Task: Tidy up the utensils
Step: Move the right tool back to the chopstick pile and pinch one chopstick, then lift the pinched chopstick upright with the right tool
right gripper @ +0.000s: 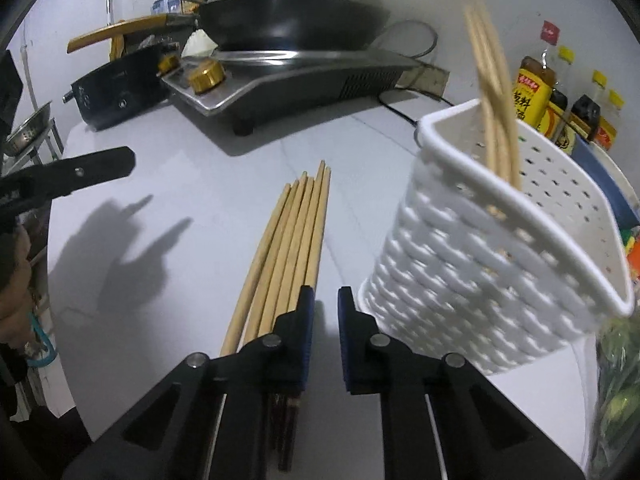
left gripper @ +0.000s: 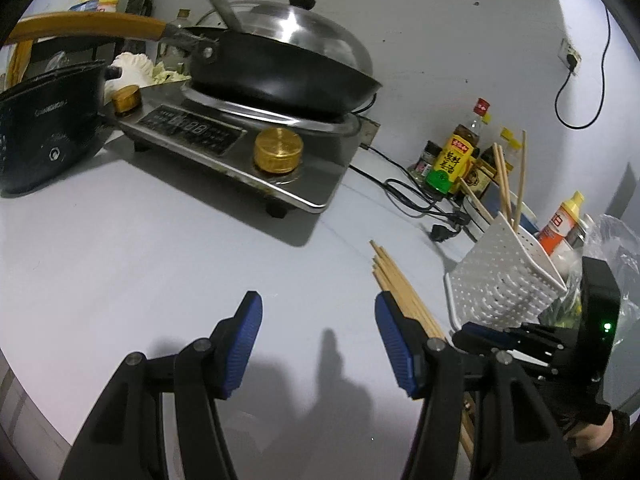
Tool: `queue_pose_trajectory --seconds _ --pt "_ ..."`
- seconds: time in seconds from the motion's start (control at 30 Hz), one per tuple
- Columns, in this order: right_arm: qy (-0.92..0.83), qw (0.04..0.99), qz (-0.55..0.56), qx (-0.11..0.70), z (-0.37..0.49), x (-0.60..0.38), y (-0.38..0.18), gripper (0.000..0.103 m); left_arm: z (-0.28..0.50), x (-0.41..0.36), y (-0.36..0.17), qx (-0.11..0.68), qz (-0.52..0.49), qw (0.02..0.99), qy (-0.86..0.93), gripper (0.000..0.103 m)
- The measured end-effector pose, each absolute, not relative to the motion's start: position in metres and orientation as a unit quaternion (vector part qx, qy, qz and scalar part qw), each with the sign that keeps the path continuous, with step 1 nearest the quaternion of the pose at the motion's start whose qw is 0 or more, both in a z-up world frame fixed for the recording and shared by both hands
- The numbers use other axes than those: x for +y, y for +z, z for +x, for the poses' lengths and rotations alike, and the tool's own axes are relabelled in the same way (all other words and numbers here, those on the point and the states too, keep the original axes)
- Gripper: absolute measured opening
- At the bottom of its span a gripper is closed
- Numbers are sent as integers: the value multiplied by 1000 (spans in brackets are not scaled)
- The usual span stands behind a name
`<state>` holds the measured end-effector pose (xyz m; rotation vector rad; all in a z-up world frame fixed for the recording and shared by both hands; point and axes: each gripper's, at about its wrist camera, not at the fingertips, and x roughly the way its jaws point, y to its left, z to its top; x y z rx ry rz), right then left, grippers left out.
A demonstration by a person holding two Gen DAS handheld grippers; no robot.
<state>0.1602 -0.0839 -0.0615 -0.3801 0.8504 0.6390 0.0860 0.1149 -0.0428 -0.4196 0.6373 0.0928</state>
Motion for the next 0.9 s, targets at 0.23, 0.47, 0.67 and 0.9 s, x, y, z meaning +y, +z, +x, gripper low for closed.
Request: queue_pose_trajectory --seconds 0.23,0.47,0.67,0.9 --pt "303 840 -185 411 165 -72 -70 11 87 119 -49 319 -211 923 45 59" --pt "300 835 -175 427 167 -74 -77 11 87 114 -50 322 -208 923 41 59" --pt "307 833 -174 425 160 -83 -77 6 90 100 -48 330 -194 923 31 59" --pt "314 837 -163 418 145 -107 -70 6 103 62 -56 371 -152 916 2 59"
